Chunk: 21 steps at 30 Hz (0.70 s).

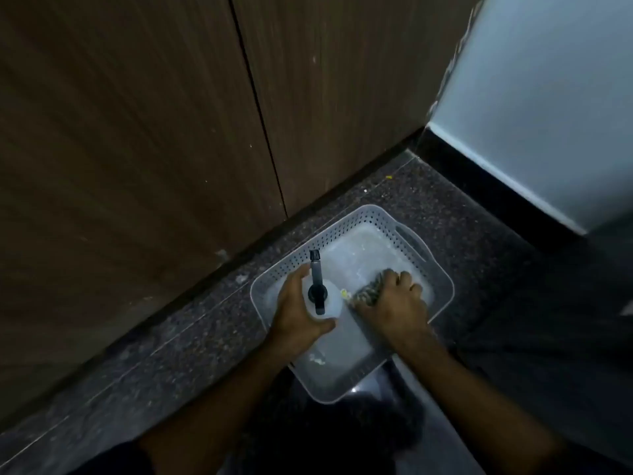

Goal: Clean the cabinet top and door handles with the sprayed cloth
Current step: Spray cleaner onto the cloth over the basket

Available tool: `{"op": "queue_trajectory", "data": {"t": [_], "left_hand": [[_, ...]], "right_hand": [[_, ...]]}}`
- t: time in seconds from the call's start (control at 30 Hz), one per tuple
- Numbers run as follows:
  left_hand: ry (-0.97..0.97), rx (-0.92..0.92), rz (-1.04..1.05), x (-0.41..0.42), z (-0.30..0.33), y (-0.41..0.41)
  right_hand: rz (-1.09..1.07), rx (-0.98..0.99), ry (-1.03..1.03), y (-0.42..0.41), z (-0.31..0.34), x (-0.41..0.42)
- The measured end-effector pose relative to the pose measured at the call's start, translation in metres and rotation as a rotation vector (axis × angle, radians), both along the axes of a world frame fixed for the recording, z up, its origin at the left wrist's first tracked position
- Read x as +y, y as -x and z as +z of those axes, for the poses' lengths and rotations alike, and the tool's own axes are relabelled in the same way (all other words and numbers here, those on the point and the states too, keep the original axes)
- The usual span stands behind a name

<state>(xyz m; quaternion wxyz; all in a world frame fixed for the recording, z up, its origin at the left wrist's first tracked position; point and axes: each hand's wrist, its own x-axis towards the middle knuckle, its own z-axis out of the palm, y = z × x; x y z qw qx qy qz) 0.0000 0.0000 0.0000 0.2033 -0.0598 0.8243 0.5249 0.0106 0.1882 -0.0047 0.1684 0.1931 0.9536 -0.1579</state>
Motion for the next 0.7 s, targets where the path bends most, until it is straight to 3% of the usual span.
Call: {"op": "queue_trajectory", "data": {"t": [0.2,0.3,0.4,0.53,0.7], "left_hand": [[-0.130,0.193,0.016,0.017,-0.020,0.017],[-0.220,0.205,-0.060,0.026,-0.011,0.019],[-0.358,0.125,-0.062,0.025,-0.011,0.025],[-0.379,0.173,-0.077,0.025,0.004,0.035],[-0.285,0.235,-0.178,0.030,0.025,0.042]], "right_hand": [[-0.032,-0.007,-0.013,0.003,-0.031,-0.007],[0.009,0.037,0.006,0.002,-0.034,-0.008],[-0.048,0.108,0.155,0.005,-0.034,0.001],[-0.486,0.234,0.673,0.010,-0.018,0.022],[-0.795,0.235,1.569,0.006,0.014,0.030]]}}
